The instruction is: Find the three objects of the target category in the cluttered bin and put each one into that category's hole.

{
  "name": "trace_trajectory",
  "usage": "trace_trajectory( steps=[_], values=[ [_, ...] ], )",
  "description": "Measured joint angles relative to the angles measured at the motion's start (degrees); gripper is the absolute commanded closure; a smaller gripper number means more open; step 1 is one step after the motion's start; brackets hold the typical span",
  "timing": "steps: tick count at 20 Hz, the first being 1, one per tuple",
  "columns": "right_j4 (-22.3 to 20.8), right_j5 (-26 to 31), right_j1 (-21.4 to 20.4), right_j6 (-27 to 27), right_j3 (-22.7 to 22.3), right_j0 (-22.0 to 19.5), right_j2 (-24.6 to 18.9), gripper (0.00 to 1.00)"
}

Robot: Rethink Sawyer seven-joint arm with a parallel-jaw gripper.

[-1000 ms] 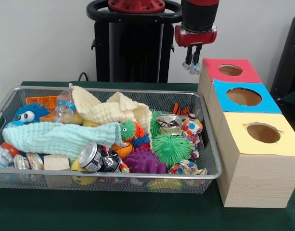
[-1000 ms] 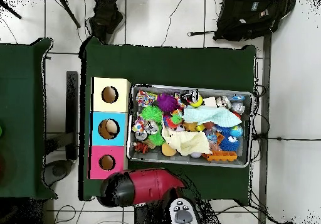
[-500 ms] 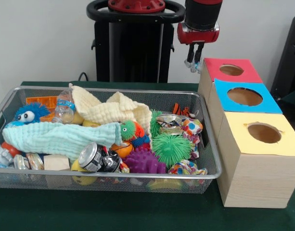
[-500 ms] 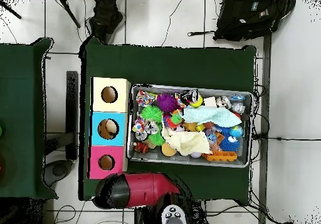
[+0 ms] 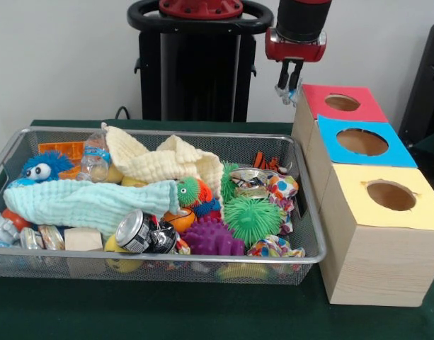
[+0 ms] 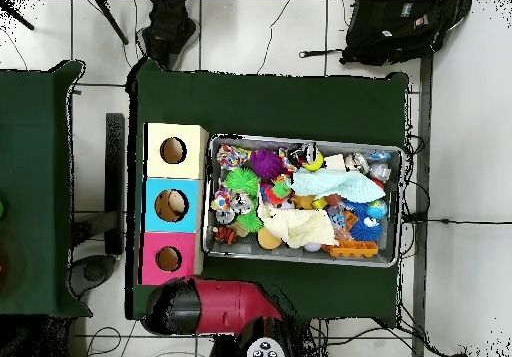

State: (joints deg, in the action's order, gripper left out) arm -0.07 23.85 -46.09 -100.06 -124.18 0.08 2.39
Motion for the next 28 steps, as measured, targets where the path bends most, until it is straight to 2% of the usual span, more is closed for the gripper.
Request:
trace_trajectory(
  steps=[17, 28],
  values=[
    [5.41, 0.02, 0.76, -2.25, -0.03, 1.27, 2.27, 1.00],
    [5.77, 0.05, 2.34, -2.31, 2.08, 4.22, 4.94, 1.00]
  ],
)
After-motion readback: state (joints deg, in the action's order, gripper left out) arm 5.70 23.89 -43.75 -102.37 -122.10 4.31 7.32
